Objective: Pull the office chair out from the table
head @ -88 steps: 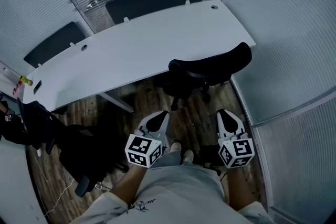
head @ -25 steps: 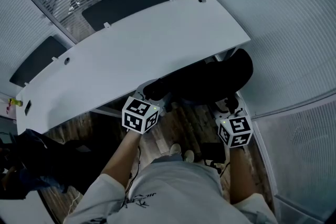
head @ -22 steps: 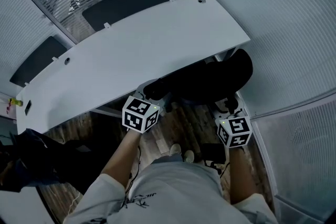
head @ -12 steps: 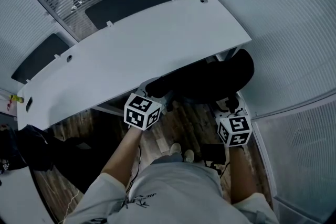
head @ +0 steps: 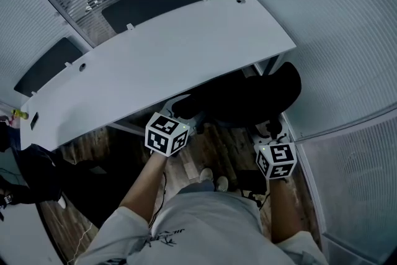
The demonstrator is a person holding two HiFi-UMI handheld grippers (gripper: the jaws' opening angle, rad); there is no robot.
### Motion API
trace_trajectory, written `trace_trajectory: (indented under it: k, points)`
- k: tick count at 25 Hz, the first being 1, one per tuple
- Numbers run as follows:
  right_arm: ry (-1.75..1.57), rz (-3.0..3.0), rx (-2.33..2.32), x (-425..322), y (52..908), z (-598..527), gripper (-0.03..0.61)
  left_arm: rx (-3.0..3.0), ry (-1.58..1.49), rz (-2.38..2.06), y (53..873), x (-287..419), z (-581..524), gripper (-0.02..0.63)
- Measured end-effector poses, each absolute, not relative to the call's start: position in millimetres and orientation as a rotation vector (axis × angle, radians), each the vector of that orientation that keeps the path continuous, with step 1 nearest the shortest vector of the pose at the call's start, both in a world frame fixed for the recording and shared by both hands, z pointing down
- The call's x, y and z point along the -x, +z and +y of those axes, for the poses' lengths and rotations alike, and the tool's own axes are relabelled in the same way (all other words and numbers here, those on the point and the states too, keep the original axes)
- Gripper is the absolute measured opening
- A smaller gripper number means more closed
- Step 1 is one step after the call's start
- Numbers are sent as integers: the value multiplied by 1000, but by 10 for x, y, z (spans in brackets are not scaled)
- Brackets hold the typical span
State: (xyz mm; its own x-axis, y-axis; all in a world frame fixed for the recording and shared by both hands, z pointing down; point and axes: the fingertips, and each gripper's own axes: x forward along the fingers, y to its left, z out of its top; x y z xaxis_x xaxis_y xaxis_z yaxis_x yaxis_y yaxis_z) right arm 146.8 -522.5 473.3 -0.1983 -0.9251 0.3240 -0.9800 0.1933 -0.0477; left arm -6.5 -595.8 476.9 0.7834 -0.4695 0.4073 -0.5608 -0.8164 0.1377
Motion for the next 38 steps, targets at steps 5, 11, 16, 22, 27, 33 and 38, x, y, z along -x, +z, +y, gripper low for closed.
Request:
trace_trajectory:
  k: [5, 11, 16, 22, 27, 33, 38]
  points:
    - [363, -2236, -1839, -1488, 4719, -5072, 275, -2715, 528, -783, 4762, 38, -5821, 239]
    - [365, -2238, -1849, -1536, 4715, -4904, 275, -2709, 530, -777, 4762, -9, -5656, 239]
    - [366, -2243, -1841, -1584, 4696, -4786, 275, -2701, 532, -784, 4744, -52, -5525, 239]
    - [365, -2248, -1831, -1603, 4698, -4624, 275, -2697, 530, -788, 4746, -67, -5350, 239]
    - [355, -2259, -1827, -1638, 4708, -4491, 275, -2697, 522, -799, 4756, -94, -5206, 239]
    - [348, -2267, -1822, -1673, 4679, -4381, 275, -2705, 517, -796, 4724, -128, -5089, 239]
    - [350, -2267, -1831, -1674, 4701, -4254, 275, -2705, 515, -796, 4742, -133, -4968, 239]
